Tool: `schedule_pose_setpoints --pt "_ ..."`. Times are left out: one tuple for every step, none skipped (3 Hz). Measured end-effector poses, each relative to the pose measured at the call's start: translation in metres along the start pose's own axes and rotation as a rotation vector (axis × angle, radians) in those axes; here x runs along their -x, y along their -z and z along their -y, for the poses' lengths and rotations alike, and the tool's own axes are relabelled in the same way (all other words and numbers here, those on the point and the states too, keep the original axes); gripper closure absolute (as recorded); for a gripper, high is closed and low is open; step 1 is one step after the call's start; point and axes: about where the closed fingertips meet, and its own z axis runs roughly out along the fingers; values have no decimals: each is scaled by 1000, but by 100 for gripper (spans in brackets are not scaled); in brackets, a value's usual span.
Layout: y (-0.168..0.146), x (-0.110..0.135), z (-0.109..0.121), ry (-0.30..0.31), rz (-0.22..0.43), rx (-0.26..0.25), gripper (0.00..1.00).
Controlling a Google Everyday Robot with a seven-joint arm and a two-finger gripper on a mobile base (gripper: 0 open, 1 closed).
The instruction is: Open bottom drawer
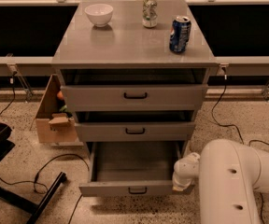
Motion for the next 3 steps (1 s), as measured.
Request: schedule_pose_setpoints --pt "3 1 -1 -1 1 0 4" --pt "3 1 -1 -1 1 0 0" --pt "2 0 -1 -2 4 2 0"
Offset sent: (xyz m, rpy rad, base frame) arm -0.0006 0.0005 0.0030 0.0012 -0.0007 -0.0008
